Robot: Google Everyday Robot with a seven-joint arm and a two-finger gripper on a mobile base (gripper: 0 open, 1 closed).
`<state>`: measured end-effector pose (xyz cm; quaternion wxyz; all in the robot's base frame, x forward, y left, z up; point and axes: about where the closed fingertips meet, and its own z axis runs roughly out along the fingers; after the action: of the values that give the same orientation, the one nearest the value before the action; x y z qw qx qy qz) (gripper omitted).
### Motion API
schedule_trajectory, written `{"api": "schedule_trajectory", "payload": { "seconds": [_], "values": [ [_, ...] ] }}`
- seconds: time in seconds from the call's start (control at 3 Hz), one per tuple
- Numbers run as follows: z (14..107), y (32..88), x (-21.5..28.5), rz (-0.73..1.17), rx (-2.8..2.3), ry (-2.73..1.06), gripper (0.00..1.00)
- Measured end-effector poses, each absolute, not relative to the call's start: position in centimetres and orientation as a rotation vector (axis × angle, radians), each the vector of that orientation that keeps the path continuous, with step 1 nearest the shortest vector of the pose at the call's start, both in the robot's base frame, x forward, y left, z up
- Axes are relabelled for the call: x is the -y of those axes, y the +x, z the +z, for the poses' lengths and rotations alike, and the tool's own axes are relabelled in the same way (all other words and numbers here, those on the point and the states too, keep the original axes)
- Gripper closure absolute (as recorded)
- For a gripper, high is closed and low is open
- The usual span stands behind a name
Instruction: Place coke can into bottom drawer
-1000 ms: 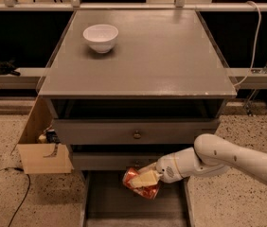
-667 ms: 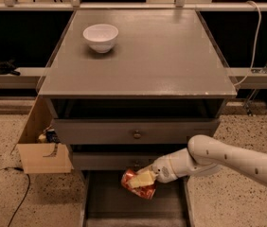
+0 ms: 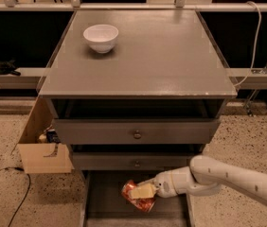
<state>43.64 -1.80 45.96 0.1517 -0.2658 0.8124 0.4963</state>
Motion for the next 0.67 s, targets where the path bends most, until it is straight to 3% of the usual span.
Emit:
{"api": "schedule_trajectory", "payload": {
  "seconds": [0.67],
  "values": [
    [47.4, 42.5, 4.9, 1.381, -2.140, -0.533, 1.00]
  ]
}}
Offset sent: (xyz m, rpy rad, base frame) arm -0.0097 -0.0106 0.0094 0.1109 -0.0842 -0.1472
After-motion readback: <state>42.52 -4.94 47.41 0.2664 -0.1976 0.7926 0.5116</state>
